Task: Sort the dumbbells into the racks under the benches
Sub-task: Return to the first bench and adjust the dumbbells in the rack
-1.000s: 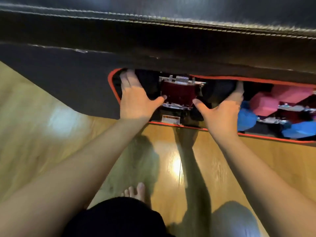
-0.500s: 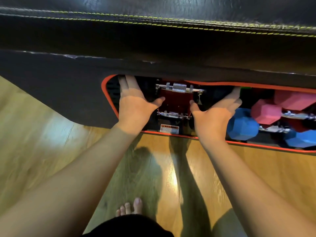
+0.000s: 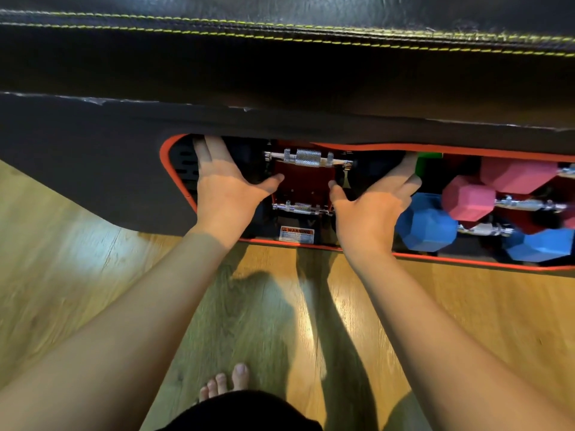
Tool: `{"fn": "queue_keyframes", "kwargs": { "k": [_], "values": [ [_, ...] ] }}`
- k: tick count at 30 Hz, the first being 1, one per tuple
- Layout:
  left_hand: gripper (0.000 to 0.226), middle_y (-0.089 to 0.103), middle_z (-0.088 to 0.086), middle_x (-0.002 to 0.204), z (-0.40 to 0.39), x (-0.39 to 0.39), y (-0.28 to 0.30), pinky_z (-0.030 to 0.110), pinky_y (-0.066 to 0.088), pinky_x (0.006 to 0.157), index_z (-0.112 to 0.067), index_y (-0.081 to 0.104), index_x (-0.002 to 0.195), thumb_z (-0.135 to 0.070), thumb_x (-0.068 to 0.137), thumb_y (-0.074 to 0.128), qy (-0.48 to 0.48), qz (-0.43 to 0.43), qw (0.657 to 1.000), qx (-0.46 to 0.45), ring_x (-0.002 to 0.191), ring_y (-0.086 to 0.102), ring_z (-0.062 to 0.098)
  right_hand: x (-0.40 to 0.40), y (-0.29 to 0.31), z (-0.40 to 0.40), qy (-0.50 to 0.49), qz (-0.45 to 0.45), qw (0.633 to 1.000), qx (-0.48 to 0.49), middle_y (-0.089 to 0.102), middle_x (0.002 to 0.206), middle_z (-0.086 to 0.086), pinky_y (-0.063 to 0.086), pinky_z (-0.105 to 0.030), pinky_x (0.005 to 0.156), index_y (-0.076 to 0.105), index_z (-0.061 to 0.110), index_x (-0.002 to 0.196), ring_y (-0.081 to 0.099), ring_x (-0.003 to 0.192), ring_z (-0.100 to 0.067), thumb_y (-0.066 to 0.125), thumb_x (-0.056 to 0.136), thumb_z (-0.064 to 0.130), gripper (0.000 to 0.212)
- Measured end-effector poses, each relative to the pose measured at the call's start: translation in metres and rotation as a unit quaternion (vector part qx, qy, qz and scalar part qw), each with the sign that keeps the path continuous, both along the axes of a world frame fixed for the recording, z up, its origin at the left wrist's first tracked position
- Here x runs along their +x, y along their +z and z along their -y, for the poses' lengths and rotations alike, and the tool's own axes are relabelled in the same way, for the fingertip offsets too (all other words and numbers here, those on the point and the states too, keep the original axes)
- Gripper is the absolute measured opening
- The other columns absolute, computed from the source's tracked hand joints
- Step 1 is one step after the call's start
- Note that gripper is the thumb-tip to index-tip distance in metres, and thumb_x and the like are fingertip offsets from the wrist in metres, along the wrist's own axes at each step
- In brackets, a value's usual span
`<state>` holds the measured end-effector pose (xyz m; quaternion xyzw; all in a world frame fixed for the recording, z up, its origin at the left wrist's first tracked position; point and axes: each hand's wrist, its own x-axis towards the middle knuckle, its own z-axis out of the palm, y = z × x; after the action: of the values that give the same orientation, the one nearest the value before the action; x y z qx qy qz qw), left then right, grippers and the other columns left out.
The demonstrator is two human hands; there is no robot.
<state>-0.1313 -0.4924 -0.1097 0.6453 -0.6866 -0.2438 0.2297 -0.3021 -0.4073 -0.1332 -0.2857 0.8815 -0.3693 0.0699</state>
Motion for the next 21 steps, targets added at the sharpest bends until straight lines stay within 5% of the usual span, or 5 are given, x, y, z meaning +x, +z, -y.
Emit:
{"fn": "queue_keyframes", "kwargs": {
  "k": [4,9,14,18,21],
  "values": [
    [0.113,0.044,0.024,0.124,0.005,-0.005,0.002,0.046,0.050,0.094,0.002,0.036,0.129,-0.082,0.056,0.053,-0.015,0.102,0.989,-0.107,0.115,0.051,0.037,0.002,0.003,0.000,-0.002,0.016,0.999,-0.029,0.021,0.143,-0.018,0.033,-0.037,0.110,0.000,0.011,0.150,0.031,0.129,-0.031,0.075,0.074,0.052,0.114],
    [0.102,0.054,0.026,0.111,0.004,-0.002,-0.004,0.048,0.053,0.088,0.003,0.050,0.117,-0.082,0.061,0.049,-0.017,0.091,0.991,-0.095,0.102,0.057,0.040,0.002,0.005,0.000,-0.003,0.017,0.999,-0.042,0.022,0.142,-0.017,0.038,-0.045,0.106,0.002,0.015,0.149,0.033,0.128,-0.032,0.078,0.071,0.050,0.114],
    [0.126,0.030,0.030,0.133,0.008,-0.002,-0.007,0.041,0.044,0.098,-0.011,0.037,0.145,-0.090,0.058,-0.010,-0.084,0.273,0.952,-0.108,0.130,0.028,0.044,-0.002,0.001,0.000,0.007,-0.011,1.000,0.026,0.010,0.146,-0.003,0.037,-0.037,0.106,0.020,0.004,0.149,0.029,0.131,-0.028,0.069,0.072,0.063,0.108],
    [0.115,0.042,0.027,0.125,0.006,-0.003,-0.008,0.036,0.049,0.084,0.012,0.048,0.119,-0.085,0.061,0.030,-0.014,0.139,0.983,-0.117,0.112,0.051,0.039,-0.002,0.000,-0.001,0.006,-0.004,1.000,0.009,0.010,0.146,-0.005,0.040,-0.041,0.103,0.009,0.014,0.147,0.032,0.129,-0.030,0.071,0.071,0.062,0.109],
    [0.109,0.037,0.028,0.135,0.003,-0.004,-0.010,0.031,0.046,0.093,0.013,0.034,0.132,-0.073,0.068,0.053,-0.017,0.114,0.981,-0.158,0.126,0.039,0.036,0.000,0.002,-0.002,0.002,0.019,0.999,-0.028,0.017,0.147,-0.013,0.040,-0.046,0.103,-0.003,0.033,0.142,0.034,0.129,-0.033,0.073,0.068,0.058,0.109]
  ]
}}
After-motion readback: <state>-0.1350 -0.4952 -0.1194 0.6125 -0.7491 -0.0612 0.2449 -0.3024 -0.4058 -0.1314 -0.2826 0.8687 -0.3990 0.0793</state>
